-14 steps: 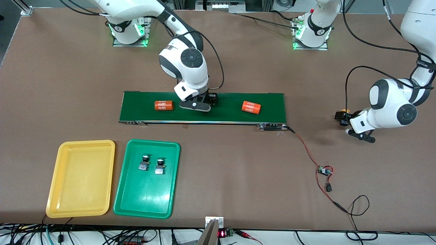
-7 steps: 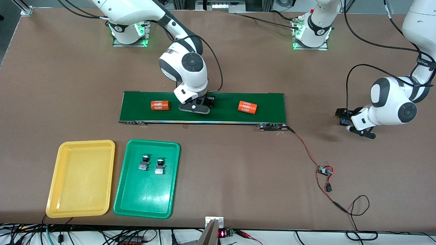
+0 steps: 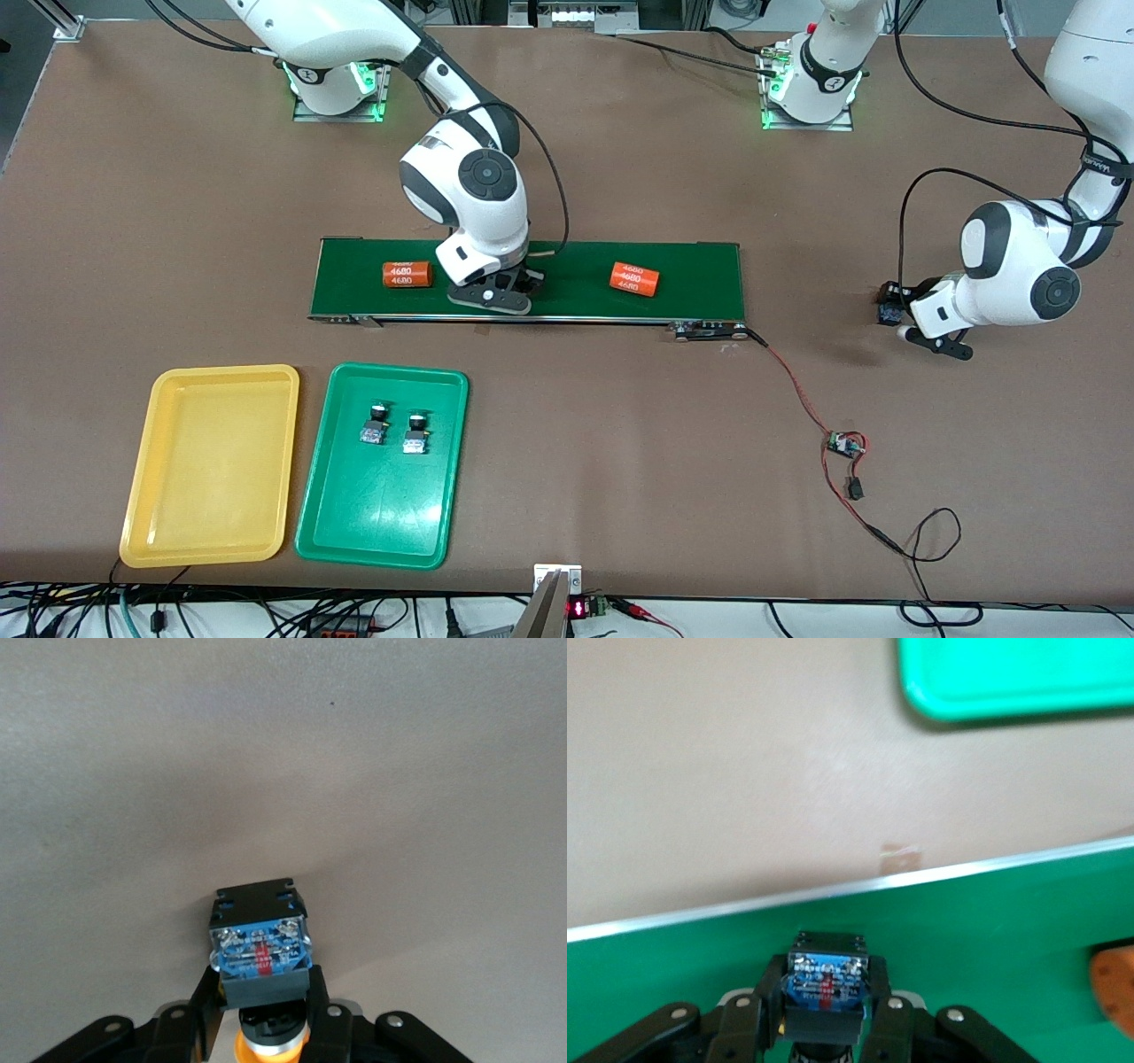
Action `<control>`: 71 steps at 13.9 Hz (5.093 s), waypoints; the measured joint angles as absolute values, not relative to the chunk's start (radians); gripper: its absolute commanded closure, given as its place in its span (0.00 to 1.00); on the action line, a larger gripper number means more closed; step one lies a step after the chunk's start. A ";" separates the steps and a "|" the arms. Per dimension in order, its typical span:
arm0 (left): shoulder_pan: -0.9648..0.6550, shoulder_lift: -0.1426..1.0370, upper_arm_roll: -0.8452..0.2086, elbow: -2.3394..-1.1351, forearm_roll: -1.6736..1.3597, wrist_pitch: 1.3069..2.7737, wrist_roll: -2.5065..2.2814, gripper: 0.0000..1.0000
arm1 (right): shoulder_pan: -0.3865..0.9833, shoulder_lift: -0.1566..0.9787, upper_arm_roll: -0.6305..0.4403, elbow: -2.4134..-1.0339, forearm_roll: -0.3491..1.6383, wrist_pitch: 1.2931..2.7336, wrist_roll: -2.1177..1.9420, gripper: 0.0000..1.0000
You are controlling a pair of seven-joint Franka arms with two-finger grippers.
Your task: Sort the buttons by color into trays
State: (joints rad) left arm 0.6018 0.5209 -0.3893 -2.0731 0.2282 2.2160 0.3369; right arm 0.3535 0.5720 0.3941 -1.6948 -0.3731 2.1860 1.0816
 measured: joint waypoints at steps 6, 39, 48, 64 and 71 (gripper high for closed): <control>0.601 0.483 -0.466 -2.040 0.226 2.191 0.338 1.00 | 0.312 0.500 0.255 -1.499 -0.164 1.964 0.669 0.67; 0.129 0.362 -0.561 -1.910 0.029 2.135 -0.349 0.00 | -0.261 0.762 0.119 -1.525 -0.468 2.463 -0.027 0.65; 0.133 0.241 -0.262 -1.605 0.029 1.822 -0.324 0.00 | -0.258 0.809 0.093 -1.525 -0.471 2.554 -0.029 0.51; 0.142 0.210 -0.130 -1.373 0.029 1.589 -0.077 0.00 | -0.222 0.636 0.224 -1.510 -0.371 2.131 0.101 0.08; 0.137 0.206 -0.136 -1.372 0.029 1.588 -0.071 0.00 | -0.171 0.475 0.231 -1.509 -0.178 1.872 0.147 0.05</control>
State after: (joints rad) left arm 0.1372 0.2061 -0.1362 -1.3723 0.0288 1.5881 -0.0714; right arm -0.1709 0.4753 0.2306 -1.5085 -0.1784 1.8717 0.1467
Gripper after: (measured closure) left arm 0.000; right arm 0.048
